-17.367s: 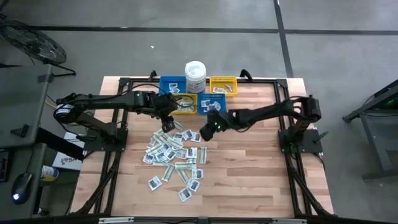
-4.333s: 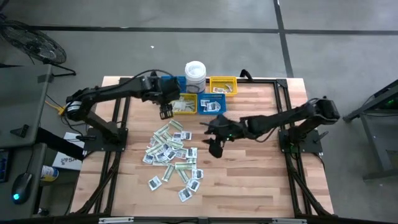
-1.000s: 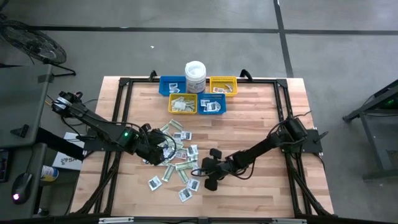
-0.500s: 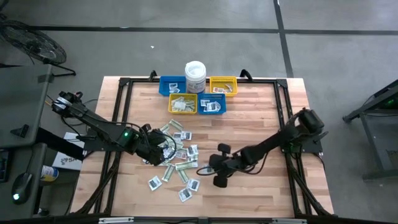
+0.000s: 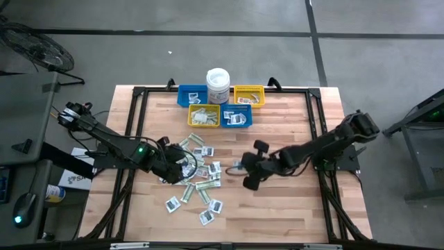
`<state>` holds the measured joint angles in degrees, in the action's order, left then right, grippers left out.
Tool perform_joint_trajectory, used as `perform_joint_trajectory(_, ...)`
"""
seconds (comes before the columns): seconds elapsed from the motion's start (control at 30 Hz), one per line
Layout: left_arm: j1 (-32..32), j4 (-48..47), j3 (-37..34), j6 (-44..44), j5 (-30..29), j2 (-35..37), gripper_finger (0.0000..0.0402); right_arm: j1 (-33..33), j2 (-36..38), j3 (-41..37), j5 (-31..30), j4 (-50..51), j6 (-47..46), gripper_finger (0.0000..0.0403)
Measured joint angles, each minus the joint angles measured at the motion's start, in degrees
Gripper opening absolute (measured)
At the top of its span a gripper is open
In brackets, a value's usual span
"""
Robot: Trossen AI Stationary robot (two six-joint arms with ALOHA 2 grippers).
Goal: Pick & Place First Aid Supplies
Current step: Put the black towelette pack into the right blue bin
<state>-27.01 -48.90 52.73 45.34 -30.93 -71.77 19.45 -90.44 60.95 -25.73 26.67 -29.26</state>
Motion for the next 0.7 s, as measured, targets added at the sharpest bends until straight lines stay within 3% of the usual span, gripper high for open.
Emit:
perform_joint_trajectory(0.37,0.1,2.1,0.0,-7.3,-10.5,0.0,0.0206,-11.8,2.7,0.0,1.6,3.3,8.5,0.0000)
perform_joint_trajectory(0.7,0.1,3.5,0.0,-7.3,-13.0,0.0,0.0206,-24.3,2.7,0.0,7.4,2.9,23.6,0.0000)
